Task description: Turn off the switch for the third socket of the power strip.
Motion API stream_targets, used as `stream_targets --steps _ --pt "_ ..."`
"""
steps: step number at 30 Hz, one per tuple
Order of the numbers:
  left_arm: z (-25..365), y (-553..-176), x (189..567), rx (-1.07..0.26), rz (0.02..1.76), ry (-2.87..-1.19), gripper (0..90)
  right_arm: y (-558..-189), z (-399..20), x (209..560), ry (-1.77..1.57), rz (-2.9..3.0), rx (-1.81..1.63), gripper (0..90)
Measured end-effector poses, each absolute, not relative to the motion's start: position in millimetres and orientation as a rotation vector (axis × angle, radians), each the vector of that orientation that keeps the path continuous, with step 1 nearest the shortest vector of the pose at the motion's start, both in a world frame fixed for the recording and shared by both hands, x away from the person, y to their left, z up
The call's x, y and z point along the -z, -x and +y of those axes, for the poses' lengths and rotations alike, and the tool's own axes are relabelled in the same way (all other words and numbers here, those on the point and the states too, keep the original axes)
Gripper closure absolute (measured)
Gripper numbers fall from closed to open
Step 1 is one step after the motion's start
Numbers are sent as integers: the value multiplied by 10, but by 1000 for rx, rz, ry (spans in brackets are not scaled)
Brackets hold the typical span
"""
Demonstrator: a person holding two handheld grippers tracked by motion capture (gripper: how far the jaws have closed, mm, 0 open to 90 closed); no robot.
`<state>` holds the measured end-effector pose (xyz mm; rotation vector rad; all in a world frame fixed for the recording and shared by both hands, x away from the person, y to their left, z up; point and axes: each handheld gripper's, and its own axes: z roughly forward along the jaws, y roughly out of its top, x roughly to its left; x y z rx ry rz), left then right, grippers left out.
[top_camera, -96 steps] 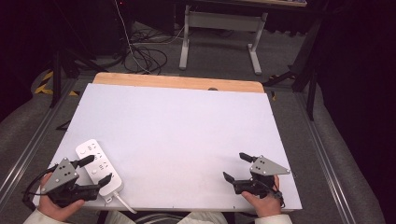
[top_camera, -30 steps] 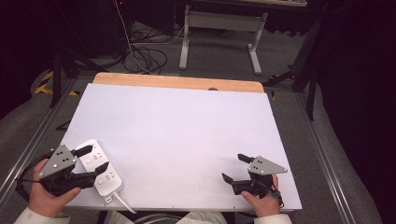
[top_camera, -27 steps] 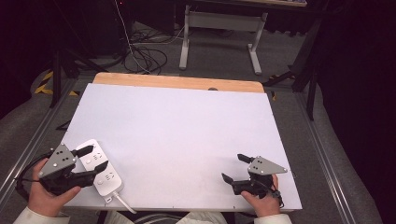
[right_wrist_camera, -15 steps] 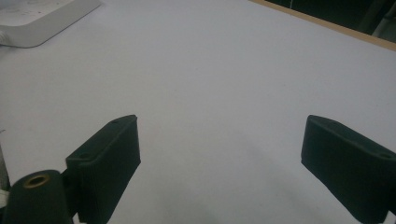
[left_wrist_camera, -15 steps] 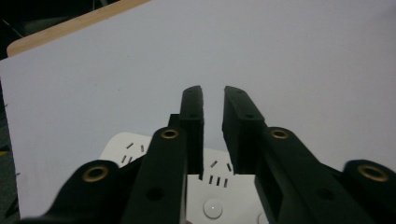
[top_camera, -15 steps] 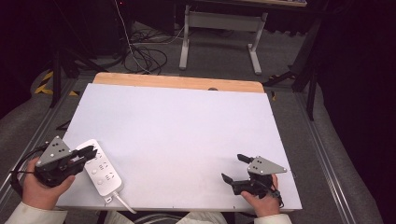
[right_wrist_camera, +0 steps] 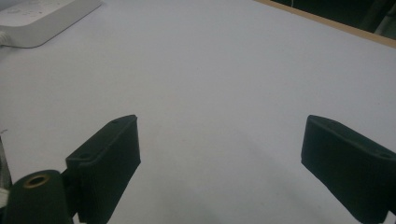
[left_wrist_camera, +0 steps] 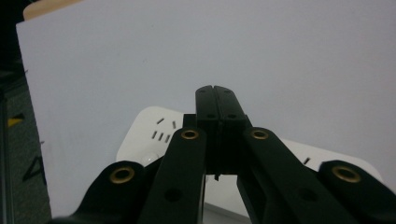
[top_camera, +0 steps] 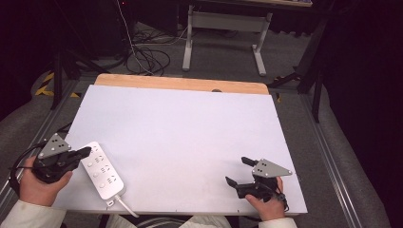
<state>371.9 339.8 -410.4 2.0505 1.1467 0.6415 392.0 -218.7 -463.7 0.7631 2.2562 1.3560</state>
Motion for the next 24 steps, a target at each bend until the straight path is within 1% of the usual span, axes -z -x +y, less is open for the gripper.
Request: stream_targets --steps 7,10,24 --pt "3489 -3797 4166 -595 1220 -2067 899 -3922 -2181 4641 -766 2259 -1351 121" --pt "3499 -3838 4201 -548 1256 -2089 899 -3922 -2185 4641 -767 2258 -1354 121" --pt "3458 -3926 4313 -488 1307 -2209 899 -3927 -2195 4646 -766 2262 -1361 121"
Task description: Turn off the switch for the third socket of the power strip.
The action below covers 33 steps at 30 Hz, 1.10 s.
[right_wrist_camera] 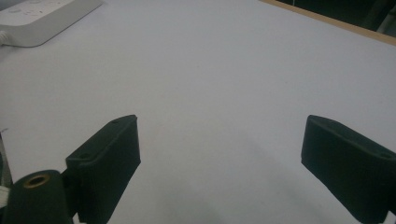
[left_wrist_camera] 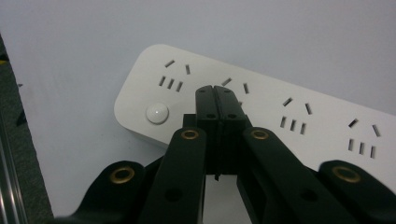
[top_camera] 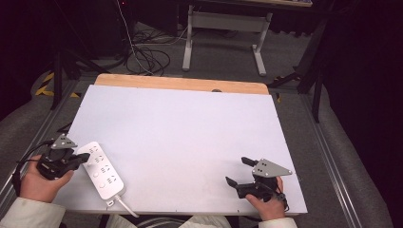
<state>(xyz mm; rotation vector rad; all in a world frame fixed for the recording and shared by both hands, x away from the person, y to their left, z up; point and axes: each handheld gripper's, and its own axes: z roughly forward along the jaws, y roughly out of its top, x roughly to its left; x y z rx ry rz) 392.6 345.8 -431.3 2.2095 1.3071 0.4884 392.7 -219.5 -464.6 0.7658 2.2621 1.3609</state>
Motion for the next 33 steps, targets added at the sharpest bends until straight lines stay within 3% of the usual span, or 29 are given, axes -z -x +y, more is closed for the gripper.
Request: stream_targets --steps 17,33 --pt "3398 -3970 4399 -456 1320 -2297 899 -3924 -2189 4648 -753 2265 -1364 121" --pt "3419 -3986 4445 -441 1313 -2278 900 -3920 -2190 4648 -751 2268 -1366 121"
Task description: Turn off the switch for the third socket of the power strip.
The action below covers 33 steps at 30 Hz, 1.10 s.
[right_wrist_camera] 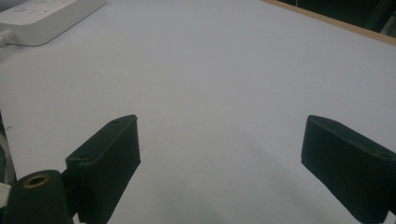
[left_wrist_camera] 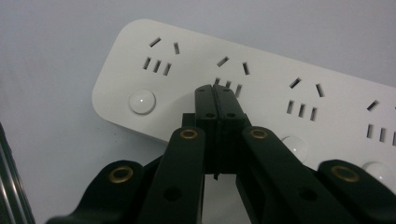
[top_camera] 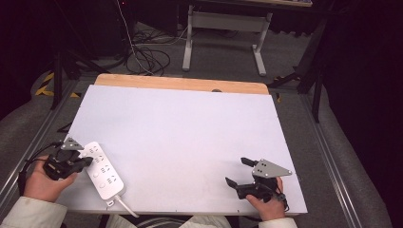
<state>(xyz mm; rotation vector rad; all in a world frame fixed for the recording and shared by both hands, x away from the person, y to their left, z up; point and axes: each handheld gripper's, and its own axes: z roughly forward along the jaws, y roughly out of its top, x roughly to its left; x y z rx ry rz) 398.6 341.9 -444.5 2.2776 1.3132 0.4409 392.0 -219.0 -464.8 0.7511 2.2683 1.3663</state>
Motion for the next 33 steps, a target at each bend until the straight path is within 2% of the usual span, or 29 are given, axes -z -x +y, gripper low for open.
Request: stream_targets --steps 33 --pt "3367 -3964 4457 -481 1322 -2288 900 -3916 -2189 4649 -759 2268 -1369 121"
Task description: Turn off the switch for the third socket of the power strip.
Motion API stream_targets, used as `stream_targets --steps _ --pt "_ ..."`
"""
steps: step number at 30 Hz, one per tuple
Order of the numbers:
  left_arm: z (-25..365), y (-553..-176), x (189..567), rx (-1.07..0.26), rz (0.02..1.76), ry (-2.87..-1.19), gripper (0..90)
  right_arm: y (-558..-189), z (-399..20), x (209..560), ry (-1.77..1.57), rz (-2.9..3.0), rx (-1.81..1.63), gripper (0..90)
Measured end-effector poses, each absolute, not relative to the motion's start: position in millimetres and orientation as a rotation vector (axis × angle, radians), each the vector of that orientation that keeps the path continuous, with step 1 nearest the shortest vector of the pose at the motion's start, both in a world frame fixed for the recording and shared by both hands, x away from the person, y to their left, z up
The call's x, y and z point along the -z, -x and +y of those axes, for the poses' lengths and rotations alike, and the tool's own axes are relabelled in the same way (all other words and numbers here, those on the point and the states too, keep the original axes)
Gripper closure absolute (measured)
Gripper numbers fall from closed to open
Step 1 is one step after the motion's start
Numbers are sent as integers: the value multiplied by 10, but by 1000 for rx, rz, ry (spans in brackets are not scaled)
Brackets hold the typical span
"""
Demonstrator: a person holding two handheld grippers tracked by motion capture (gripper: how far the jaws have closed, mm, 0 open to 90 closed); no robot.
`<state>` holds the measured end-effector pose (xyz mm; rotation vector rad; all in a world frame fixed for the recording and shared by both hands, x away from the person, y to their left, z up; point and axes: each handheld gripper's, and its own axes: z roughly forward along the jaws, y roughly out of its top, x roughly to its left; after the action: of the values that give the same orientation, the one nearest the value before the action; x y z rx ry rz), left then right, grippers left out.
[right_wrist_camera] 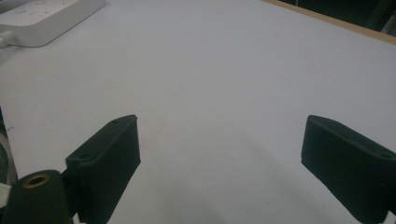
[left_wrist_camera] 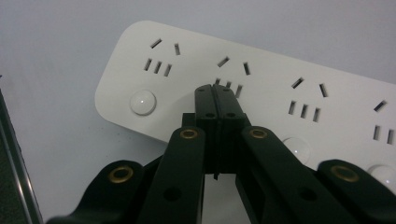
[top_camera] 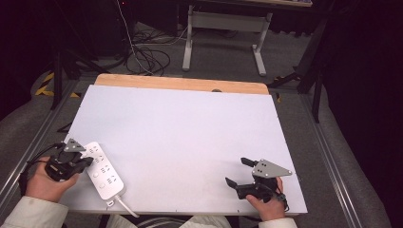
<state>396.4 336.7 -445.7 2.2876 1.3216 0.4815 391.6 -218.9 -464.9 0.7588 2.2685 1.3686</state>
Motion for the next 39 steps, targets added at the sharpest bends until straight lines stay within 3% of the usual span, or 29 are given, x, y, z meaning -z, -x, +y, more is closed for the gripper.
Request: stream_targets --steps 24,39 --pt "3345 -3936 4465 -542 1308 -2272 900 -3923 -2186 4658 -763 2276 -1361 121" --pt "3325 -3822 4159 -567 1239 -2182 900 -3922 -2194 4653 -764 2267 -1363 121"
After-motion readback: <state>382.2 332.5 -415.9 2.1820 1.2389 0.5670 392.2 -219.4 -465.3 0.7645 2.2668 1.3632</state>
